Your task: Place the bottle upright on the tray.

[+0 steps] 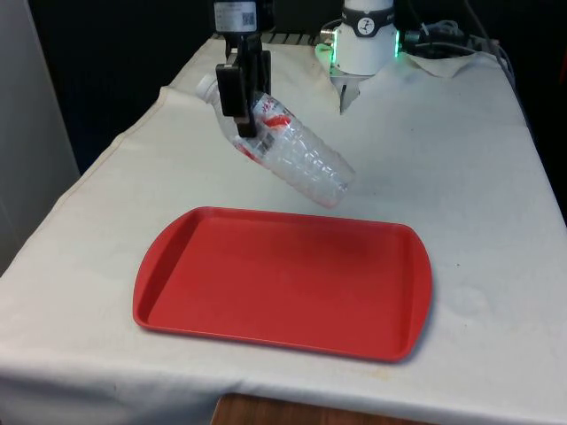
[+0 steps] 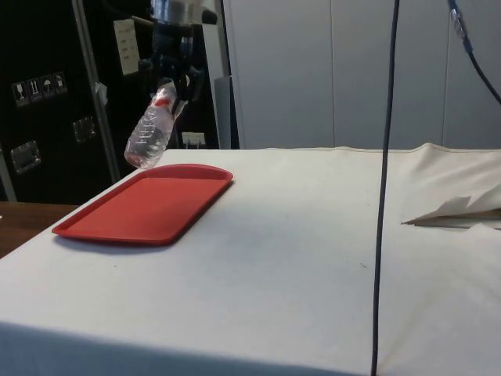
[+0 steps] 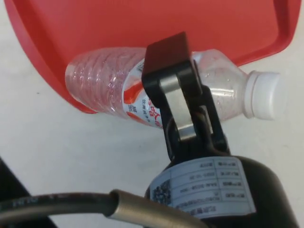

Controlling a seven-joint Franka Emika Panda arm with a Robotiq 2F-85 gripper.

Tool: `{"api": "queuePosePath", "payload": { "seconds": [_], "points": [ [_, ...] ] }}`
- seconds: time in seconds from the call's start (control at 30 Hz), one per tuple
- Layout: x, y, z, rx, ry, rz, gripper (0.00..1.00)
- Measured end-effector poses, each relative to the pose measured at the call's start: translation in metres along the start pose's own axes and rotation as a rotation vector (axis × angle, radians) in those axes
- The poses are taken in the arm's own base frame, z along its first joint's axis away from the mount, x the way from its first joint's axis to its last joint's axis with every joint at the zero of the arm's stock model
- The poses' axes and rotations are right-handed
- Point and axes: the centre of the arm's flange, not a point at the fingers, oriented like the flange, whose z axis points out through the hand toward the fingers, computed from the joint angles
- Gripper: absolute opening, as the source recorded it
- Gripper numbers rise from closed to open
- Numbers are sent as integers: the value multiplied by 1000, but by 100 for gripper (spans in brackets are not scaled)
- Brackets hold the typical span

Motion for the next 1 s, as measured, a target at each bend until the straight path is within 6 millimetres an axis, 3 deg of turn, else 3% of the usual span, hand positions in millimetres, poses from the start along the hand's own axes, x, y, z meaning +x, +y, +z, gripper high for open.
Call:
{"api": "queuePosePath", "payload": {
  "seconds": [1.0],
  "points": [
    [-8, -24, 8, -83, 214, -111, 0]
  ]
}}
